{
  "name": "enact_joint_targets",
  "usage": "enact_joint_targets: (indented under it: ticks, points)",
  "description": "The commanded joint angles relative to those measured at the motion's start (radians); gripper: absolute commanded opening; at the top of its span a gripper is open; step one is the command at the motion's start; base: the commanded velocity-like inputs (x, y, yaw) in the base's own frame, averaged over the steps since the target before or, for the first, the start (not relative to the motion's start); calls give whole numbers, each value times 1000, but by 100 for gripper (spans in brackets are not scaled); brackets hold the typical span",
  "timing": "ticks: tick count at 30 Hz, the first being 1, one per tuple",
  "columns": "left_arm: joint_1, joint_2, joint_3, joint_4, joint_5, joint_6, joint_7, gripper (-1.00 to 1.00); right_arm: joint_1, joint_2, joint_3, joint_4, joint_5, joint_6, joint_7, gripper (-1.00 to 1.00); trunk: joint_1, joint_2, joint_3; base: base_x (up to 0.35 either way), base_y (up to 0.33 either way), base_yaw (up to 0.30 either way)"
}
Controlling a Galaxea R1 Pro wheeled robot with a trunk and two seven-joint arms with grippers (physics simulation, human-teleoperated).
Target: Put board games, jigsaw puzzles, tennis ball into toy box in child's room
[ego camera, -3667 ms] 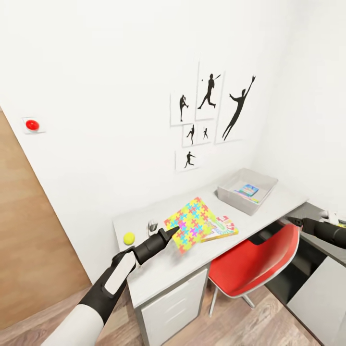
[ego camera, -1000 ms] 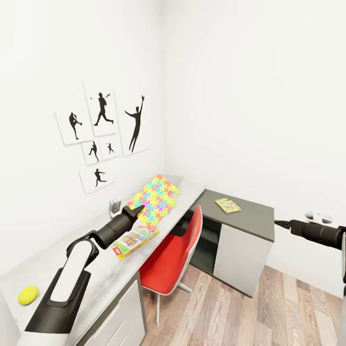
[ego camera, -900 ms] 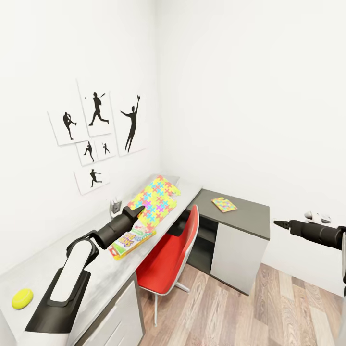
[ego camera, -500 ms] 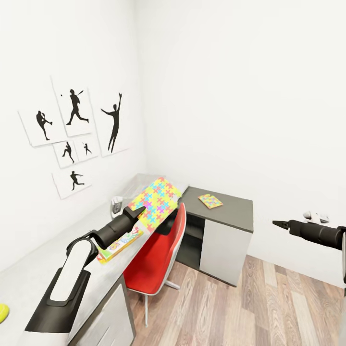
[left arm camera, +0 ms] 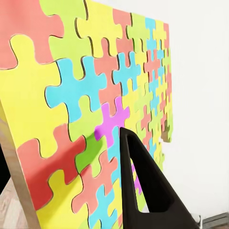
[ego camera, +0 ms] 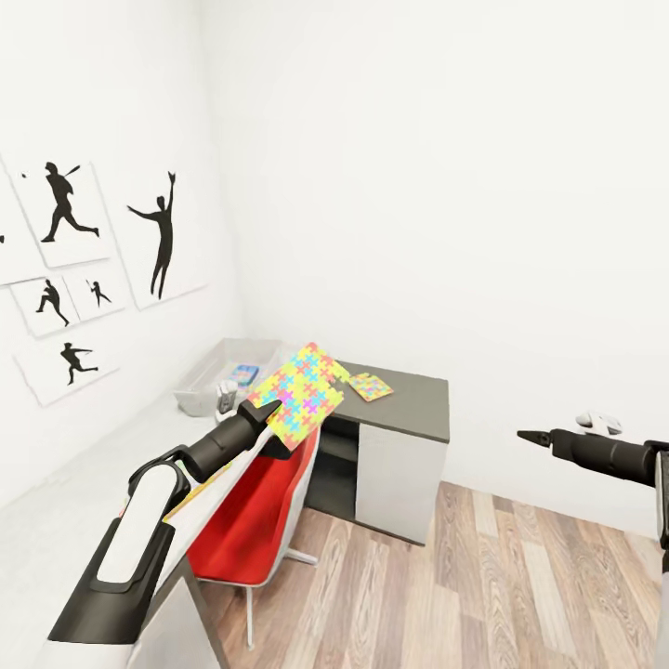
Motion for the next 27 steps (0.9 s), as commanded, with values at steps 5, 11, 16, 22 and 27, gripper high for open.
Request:
enact_joint_targets:
  ticks: [5, 11, 16, 22, 27]
  points:
    - [-1, 0, -2, -1, 10, 1, 12, -100, -1, -5, 1, 6, 12, 0, 49, 100, 1, -2, -5, 221, -212, -110]
    - [-2, 0, -3, -1, 6, 1, 17, -100, 0, -7, 2, 5, 13, -1, 66, 100, 1, -2, -6, 233, -228, -43]
    - [-2, 0, -4, -1, 4, 0, 20, -100, 0, -9, 2, 4, 13, -2, 74, 100, 1, -2, -7, 238, -235, -15]
    - [-1, 1, -3, -1, 3, 0, 21, -100, 1, -9, 9, 0, 13, -2, 77, 100, 1, -2, -7, 240, -237, -4]
    - [0, 2, 0, -1, 2, -1, 21, -100, 1, -9, 15, -6, 13, -2, 79, 100, 1, -2, -7, 241, -238, -1]
